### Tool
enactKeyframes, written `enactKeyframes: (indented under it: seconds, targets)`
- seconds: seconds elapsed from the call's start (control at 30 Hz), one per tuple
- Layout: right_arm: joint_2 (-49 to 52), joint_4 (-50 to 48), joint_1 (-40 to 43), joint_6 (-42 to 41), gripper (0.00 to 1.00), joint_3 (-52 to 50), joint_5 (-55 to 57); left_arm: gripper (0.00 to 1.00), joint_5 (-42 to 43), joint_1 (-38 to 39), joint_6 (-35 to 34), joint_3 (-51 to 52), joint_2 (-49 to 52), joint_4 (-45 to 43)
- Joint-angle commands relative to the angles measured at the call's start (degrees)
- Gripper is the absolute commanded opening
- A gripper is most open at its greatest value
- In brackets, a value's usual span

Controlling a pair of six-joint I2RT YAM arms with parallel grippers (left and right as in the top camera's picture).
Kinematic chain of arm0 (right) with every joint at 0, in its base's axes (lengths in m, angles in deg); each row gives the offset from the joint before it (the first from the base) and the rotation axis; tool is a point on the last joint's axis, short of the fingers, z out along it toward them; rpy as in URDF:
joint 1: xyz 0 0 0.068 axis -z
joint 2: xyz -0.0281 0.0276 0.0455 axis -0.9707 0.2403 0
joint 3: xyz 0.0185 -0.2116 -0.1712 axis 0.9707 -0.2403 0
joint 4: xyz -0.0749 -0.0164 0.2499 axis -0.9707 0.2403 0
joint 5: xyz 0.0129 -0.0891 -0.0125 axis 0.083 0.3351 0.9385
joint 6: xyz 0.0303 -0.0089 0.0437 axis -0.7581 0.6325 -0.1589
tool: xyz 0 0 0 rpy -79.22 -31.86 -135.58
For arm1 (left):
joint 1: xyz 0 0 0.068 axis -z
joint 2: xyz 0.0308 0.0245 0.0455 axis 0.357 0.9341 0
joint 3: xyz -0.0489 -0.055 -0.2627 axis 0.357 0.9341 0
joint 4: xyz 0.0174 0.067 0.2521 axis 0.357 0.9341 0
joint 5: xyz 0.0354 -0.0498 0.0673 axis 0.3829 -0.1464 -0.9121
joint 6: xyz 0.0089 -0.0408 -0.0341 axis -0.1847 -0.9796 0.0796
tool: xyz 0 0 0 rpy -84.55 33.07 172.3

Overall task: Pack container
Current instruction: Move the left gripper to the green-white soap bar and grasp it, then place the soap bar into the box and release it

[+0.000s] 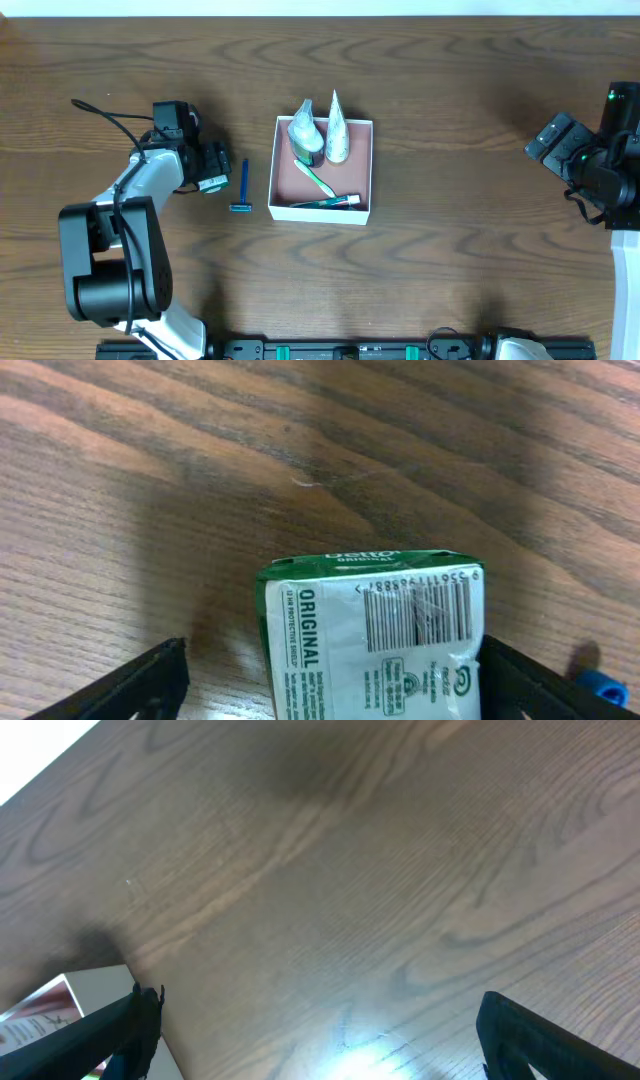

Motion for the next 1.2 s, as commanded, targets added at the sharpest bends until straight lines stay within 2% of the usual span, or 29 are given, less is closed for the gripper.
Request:
enactKeyframes:
  seconds: [0.0, 0.03, 0.13, 0.2, 0.27, 0.57, 0.87, 1.03, 1.1, 1.17]
  targets:
    - [-0.17, 0.07, 0.39, -0.68, 0.99, 0.00, 0.15, 0.80, 0.22, -0.11, 0.81, -0.66, 1.14, -0.09]
    - [-0.17, 0.07, 0.39, -0.68, 0.99, 0.00, 0.15, 0.75, 0.24, -0.07, 1.31, -0.66, 1.31, -0.04]
    - [-0.17, 0.07, 0.39, -0.66, 0.99, 0.00, 0.15, 0.70, 0.24, -0.09, 1.36, -0.66, 2.19, -0.04]
    - [-0.17, 0.07, 0.39, -0.66, 0.99, 0.00, 0.15, 0.60, 1.11, -0.07, 1.36, -0.66, 2.67, 0.15]
    - [-0.17, 0.07, 0.39, -0.68, 0.99, 0.00, 0.15, 0.55, 2.08, -0.07, 1.33, -0.66, 2.67, 0.15]
    - [-0.17, 0.07, 0.39, -0.68, 0.99, 0.00, 0.15, 0.54, 2.84, -0.07, 1.81, -0.66, -5.20, 4.42]
    - [-0.17, 0.07, 0.39, -0.68, 0.99, 0.00, 0.15, 0.51, 10.45, 3.45, 2.32, -0.66, -27.63, 14.16]
    - [-0.17, 0.07, 0.39, -0.68, 0.99, 0.00, 0.15, 0.40, 14.08, 11.15, 8.68, -0.66, -38.05, 18.12]
    - [-0.17, 0.07, 0.39, -0.68, 0.99, 0.00, 0.15, 0.34, 14.08, 15.15, 13.46, -0.66, -40.15, 19.19]
    - [-0.17, 0.07, 0.39, -0.68, 0.99, 0.00, 0.15, 0.34, 14.08, 19.47, 19.80, -0.66, -40.83, 20.24]
